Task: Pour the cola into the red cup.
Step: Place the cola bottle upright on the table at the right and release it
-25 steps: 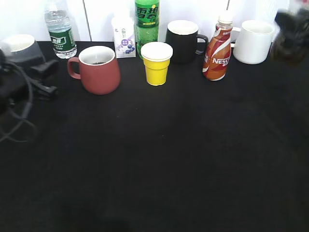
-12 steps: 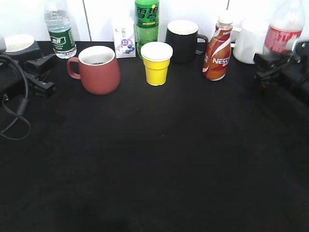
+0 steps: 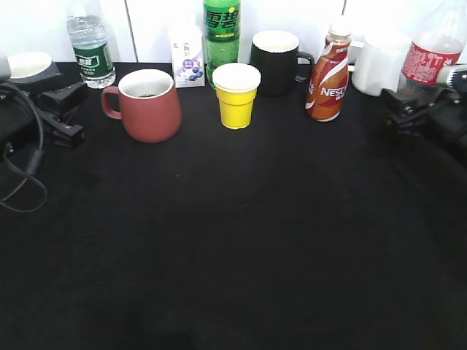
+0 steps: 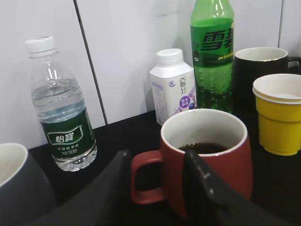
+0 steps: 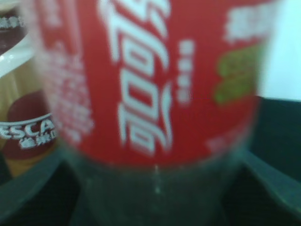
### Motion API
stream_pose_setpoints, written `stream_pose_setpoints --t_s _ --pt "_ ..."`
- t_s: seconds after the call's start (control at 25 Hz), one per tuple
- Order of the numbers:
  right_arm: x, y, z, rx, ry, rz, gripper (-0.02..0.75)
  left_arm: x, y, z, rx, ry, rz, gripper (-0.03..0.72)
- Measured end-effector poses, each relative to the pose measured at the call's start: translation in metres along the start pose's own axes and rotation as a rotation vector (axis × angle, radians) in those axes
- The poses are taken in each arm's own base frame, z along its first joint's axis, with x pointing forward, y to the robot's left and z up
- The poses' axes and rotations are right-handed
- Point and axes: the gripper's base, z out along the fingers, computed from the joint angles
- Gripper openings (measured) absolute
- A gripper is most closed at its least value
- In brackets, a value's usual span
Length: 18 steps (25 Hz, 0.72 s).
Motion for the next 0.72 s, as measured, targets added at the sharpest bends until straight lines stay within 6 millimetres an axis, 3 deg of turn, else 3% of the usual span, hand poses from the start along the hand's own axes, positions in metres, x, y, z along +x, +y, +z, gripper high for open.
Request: stream_pose_setpoints --t_s 0.12,0.24,0.4,0.6,0.72 --pt "-0.007 0.001 -0.005 0.005 0.007 -0.004 0.637 0.0 0.0 0.0 0.0 0.0 0.0 0.287" --pt "0.004 0.004 -0.016 0.008 0.072 0.009 0.637 0.001 0.0 -0.001 -0.001 0.028 -0.009 0.287" --pt "0.008 0.007 -0.037 0.047 0.123 0.037 0.638 -0.018 0.002 -0.014 -0.022 0.093 0.012 0.287" --pt "-0.016 0.01 -0.063 0.098 0.27 0.046 0.629 -0.044 0.005 -0.042 -0.072 0.186 -0.043 0.287" --pt "-0.049 0.014 -0.082 0.111 0.363 0.053 0.614 -0.049 0.006 -0.061 -0.125 0.305 -0.15 0.287"
